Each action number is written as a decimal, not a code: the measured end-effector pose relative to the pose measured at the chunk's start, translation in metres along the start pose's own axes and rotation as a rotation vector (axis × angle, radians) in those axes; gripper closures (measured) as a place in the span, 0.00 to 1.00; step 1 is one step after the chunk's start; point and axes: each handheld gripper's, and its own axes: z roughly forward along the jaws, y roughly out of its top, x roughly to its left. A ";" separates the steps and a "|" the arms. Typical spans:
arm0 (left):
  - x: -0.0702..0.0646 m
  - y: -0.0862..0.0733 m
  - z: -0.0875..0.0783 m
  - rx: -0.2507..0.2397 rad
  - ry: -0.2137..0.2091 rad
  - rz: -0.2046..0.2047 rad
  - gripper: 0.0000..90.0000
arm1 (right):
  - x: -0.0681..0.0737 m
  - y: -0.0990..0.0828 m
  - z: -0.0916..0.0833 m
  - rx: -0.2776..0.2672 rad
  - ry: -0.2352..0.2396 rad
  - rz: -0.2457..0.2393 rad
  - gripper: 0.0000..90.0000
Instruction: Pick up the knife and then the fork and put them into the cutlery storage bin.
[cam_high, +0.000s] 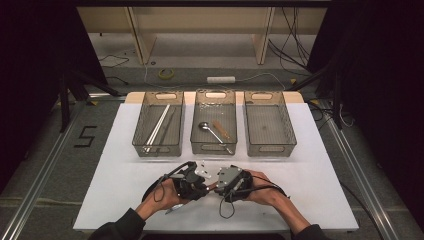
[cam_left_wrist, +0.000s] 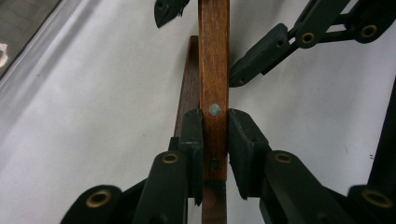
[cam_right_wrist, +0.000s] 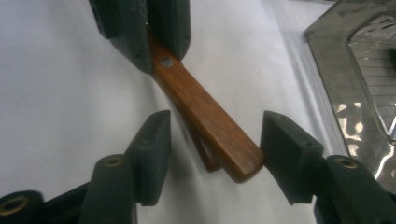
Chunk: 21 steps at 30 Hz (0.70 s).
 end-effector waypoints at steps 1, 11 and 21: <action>0.000 0.000 0.000 -0.002 -0.002 0.001 0.84 | 0.001 0.000 0.000 0.000 0.005 -0.002 0.51; -0.002 0.000 0.001 0.013 -0.018 0.027 0.84 | 0.003 -0.001 -0.001 0.003 -0.002 -0.056 0.64; -0.004 0.000 0.002 0.009 -0.036 0.040 0.84 | 0.007 -0.001 -0.006 0.032 -0.010 -0.149 0.71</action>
